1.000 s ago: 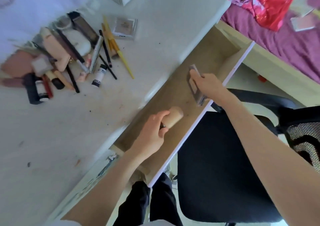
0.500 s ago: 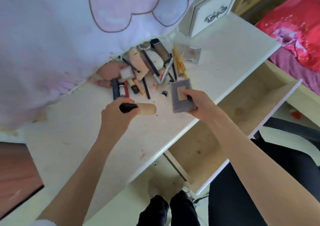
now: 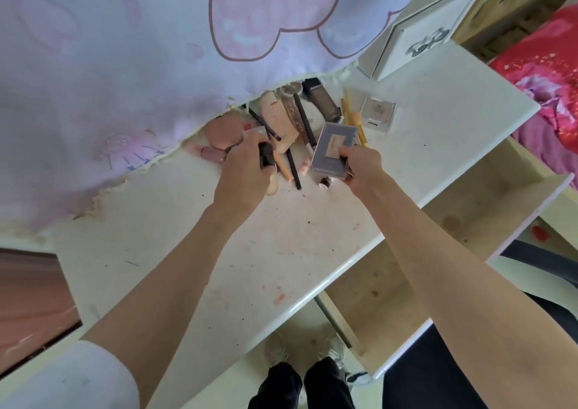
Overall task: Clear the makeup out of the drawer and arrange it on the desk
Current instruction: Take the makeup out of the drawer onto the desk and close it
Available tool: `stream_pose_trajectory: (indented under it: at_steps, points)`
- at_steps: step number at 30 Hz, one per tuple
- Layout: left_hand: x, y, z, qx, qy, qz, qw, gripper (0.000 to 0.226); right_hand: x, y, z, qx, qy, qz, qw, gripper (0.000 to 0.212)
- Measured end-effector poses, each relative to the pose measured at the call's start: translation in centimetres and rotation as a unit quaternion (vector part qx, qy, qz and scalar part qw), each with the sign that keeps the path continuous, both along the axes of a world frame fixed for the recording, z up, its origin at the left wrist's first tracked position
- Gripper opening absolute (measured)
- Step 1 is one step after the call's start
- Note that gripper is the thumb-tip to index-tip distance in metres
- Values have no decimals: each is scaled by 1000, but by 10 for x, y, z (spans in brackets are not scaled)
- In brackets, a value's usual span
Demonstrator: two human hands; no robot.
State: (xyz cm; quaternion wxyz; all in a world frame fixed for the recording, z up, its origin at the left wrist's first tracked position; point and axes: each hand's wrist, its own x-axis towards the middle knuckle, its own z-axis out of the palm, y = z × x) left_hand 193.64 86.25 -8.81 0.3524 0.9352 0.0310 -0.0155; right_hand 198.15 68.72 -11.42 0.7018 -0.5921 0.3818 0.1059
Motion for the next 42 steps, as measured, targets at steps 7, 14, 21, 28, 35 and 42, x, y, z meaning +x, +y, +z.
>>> stream_pose_trajectory:
  at_steps: [7,14,21,28,35,42]
  points:
    - [9,3,-2,-23,-37,-2,999,42,8,-3,-7,-128,-22,15,991,37]
    - [3,9,-13,-32,-99,-12,994,40,1,-2,-17,-278,-70,147,947,41]
    - [-5,10,-20,-54,-135,0,989,34,-10,3,-23,-353,-108,250,895,73]
    - [-9,11,-21,-51,-116,-10,992,41,-24,-7,-14,-368,-112,268,883,64]
    - [-43,-3,-8,-33,-156,22,987,48,-92,-41,7,-296,-130,212,922,57]
    - [-127,-106,-23,-9,-102,-128,987,36,-180,-135,-4,-286,-66,111,950,42]
